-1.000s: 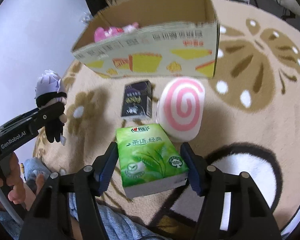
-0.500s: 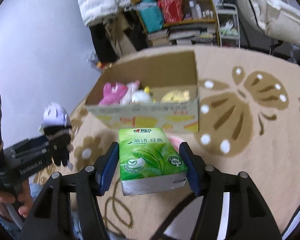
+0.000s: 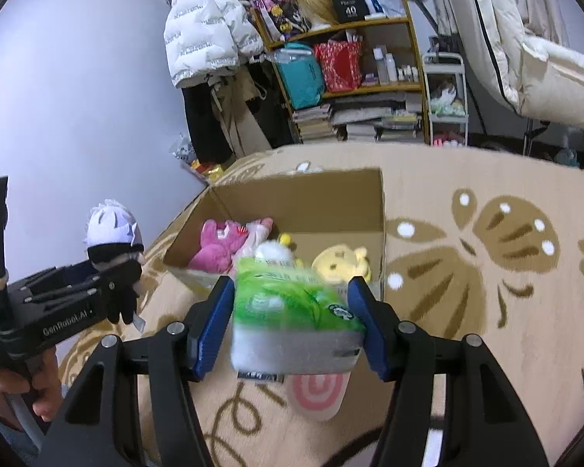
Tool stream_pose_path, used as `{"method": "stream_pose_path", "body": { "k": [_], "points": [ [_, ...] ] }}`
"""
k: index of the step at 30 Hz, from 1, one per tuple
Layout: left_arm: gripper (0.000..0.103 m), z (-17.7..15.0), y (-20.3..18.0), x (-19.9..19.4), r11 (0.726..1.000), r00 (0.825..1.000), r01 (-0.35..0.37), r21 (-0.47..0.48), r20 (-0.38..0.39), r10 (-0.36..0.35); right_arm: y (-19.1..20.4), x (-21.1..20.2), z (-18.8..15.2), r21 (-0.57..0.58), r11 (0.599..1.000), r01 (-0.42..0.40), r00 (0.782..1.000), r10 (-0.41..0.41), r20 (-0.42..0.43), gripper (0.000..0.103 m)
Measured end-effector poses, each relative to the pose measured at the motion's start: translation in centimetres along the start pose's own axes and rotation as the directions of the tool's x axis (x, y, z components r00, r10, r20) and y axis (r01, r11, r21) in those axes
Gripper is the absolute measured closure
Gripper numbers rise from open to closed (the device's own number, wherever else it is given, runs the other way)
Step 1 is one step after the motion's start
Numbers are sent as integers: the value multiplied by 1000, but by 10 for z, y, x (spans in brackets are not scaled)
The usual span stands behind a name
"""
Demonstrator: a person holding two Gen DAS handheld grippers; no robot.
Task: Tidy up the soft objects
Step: 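Carry the doll and green tissue pack over the box and open both grippers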
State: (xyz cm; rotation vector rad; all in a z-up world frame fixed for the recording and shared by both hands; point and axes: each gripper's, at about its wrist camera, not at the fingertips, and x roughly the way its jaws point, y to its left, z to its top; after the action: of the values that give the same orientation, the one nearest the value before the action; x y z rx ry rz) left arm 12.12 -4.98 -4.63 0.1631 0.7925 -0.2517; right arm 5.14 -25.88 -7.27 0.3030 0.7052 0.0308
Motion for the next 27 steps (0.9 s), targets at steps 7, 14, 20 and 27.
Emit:
{"method": "stream_pose_path", "body": {
  "k": [7,14,20,27],
  "points": [
    [49,26,-2,9,1000,999,-3,13,46,2,-3,6,23,-16,1000,3,998,-2,60,47],
    [49,48,-7,16,998,995,-36,47,99,31,-6,12,50,-14,1000,-7,995,8,96,47],
    [49,57,-13,25,998,991,-23,58,132,15,-8,16,75,-41,999,-7,991,12,132,47],
    [48,53,-27,41,995,995,7,98,98,-16,-12,39,77,-64,998,-17,996,22,89,47]
  ]
}}
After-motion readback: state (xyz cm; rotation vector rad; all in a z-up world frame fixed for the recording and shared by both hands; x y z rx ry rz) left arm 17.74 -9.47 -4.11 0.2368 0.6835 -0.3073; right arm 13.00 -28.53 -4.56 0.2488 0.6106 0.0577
